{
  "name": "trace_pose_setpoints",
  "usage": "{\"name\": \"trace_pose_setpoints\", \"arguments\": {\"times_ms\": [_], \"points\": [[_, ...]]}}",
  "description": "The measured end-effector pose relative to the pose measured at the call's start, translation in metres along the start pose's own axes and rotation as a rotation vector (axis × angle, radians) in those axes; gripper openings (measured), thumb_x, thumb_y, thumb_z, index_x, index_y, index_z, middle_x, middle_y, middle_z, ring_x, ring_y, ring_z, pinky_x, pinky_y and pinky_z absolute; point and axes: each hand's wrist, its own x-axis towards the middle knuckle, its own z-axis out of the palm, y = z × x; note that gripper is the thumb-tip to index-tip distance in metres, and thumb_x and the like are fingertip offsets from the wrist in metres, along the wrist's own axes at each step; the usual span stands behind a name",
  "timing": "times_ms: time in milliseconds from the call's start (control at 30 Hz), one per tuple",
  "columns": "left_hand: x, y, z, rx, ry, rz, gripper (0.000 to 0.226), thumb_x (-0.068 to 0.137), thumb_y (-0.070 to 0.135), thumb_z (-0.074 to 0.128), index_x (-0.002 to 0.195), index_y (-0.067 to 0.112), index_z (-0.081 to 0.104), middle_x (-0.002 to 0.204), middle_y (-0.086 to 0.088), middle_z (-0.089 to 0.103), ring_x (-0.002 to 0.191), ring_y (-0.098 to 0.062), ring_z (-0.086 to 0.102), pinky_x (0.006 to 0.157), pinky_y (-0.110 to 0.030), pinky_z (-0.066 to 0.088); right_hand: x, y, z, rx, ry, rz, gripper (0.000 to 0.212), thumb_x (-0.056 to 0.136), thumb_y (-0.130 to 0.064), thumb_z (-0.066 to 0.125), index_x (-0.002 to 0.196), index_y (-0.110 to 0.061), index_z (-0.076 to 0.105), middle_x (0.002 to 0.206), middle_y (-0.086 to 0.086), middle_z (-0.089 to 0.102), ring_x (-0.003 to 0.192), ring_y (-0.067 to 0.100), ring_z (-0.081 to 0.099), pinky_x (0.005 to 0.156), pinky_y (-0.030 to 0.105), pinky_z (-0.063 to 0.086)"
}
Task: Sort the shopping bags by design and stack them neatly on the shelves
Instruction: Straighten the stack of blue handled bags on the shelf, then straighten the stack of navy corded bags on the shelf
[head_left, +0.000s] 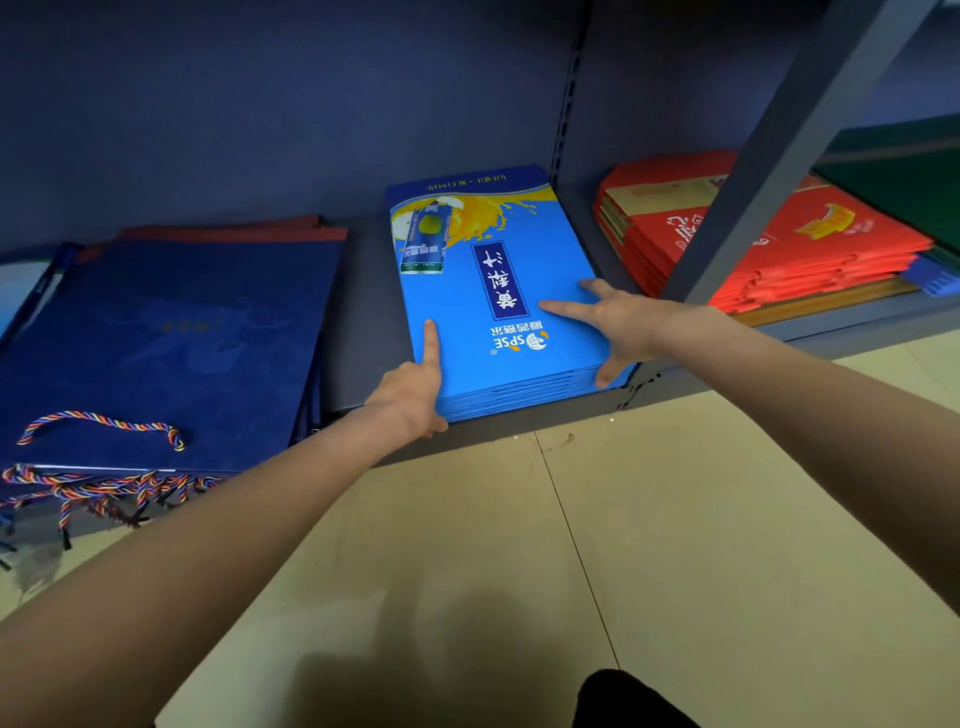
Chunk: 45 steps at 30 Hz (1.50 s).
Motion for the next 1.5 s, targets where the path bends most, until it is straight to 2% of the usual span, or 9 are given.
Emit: {"name": "trace_pose_setpoints", "arguments": {"times_ms": [167, 300, 533, 667, 833, 967, 1067, 1200, 1500], "points": [[-0.001, -0.002, -0.002, 0.002, -0.003, 0.013, 0.117, 0.083, 0.017, 0.071, 0.145, 0.022, -0.028, 0.081, -0.003, 0.045, 0.080, -0.022, 0.053, 0.073, -0.030, 0.046, -0.002, -0.002, -0.003, -0.031, -0.013, 0.002, 0.117, 0.071, -0.026, 0.082, 0.145, -0.047, -0.007, 0.156, 0.009, -0.010, 0.136, 0.037, 0.030, 0.103, 0.046, 0.040], [-0.009, -0.004, -0.024, 0.060, -0.129, 0.024, 0.126, 0.076, 0.032, 0.077, 0.143, 0.024, -0.029, 0.122, -0.018, 0.050, 0.109, -0.032, 0.052, 0.091, -0.036, 0.043, -0.009, -0.012, -0.018, -0.154, -0.126, 0.068, 0.122, 0.071, -0.035, 0.081, 0.145, -0.044, -0.016, 0.157, 0.009, -0.009, 0.137, 0.041, 0.023, 0.104, 0.050, 0.037], [-0.022, -0.045, -0.085, 0.086, 0.000, 0.154, 0.113, 0.075, 0.051, 0.072, 0.151, 0.020, -0.005, 0.123, -0.014, 0.059, 0.119, -0.028, 0.050, 0.094, -0.034, 0.042, -0.017, -0.071, -0.064, 0.083, 0.063, -0.130, 0.092, 0.074, -0.044, 0.075, 0.147, -0.024, 0.024, 0.144, 0.010, 0.031, 0.130, 0.030, 0.034, 0.105, 0.037, 0.034], [-0.048, -0.123, -0.109, 0.099, -0.019, 0.079, 0.111, 0.076, 0.051, 0.071, 0.151, 0.018, -0.005, 0.145, -0.013, 0.041, 0.136, -0.028, 0.033, 0.106, -0.033, 0.032, -0.006, -0.147, -0.061, 0.193, 0.048, -0.275, 0.089, 0.075, -0.036, 0.077, 0.146, -0.025, 0.024, 0.139, 0.010, 0.040, 0.125, 0.025, 0.041, 0.098, 0.028, 0.033], [-0.085, -0.236, -0.122, 0.387, -0.186, -0.122, 0.119, 0.068, 0.061, 0.072, 0.150, 0.029, -0.008, 0.158, -0.009, 0.000, 0.143, -0.040, 0.002, 0.112, -0.055, 0.020, 0.011, -0.250, -0.027, 0.325, -0.040, -0.336, 0.114, 0.070, -0.044, 0.079, 0.150, -0.026, 0.001, 0.155, 0.013, 0.011, 0.143, 0.025, 0.016, 0.112, 0.031, 0.024], [-0.096, -0.282, -0.118, 0.533, -0.252, -0.245, 0.131, 0.064, 0.063, 0.074, 0.146, 0.029, -0.023, 0.153, -0.020, -0.021, 0.139, -0.049, 0.008, 0.111, -0.049, 0.024, 0.015, -0.306, 0.008, 0.363, -0.045, -0.165, 0.131, 0.063, -0.045, 0.083, 0.147, -0.037, -0.017, 0.150, 0.013, -0.033, 0.142, 0.038, 0.016, 0.113, 0.042, 0.028], [-0.094, -0.287, -0.111, 0.565, -0.182, -0.264, 0.134, 0.064, 0.062, 0.075, 0.147, 0.025, -0.024, 0.152, -0.027, -0.014, 0.137, -0.046, 0.016, 0.108, -0.047, 0.027, 0.024, -0.318, 0.011, 0.367, 0.077, -0.065, 0.125, 0.066, -0.032, 0.085, 0.148, -0.037, -0.009, 0.150, 0.015, -0.031, 0.134, 0.040, 0.035, 0.108, 0.039, 0.036], [-0.088, -0.309, -0.108, 0.509, -0.126, -0.243, 0.127, 0.066, 0.063, 0.073, 0.150, 0.022, -0.014, 0.149, -0.017, 0.021, 0.134, -0.040, 0.020, 0.104, -0.043, 0.031, 0.039, -0.300, -0.028, 0.345, 0.156, -0.063, 0.123, 0.062, -0.023, 0.087, 0.151, -0.028, 0.002, 0.151, 0.024, 0.010, 0.137, 0.035, 0.028, 0.106, 0.027, 0.029], [-0.092, -0.324, -0.087, 0.703, -0.026, -0.177, 0.127, 0.068, 0.064, 0.070, 0.149, 0.009, -0.012, 0.141, -0.017, 0.031, 0.130, -0.037, 0.025, 0.102, -0.042, 0.029, 0.041, -0.333, -0.006, 0.417, 0.048, 0.109, 0.131, 0.066, -0.027, 0.085, 0.147, -0.031, -0.018, 0.148, 0.023, 0.005, 0.132, 0.040, 0.033, 0.109, 0.039, 0.033]]}}
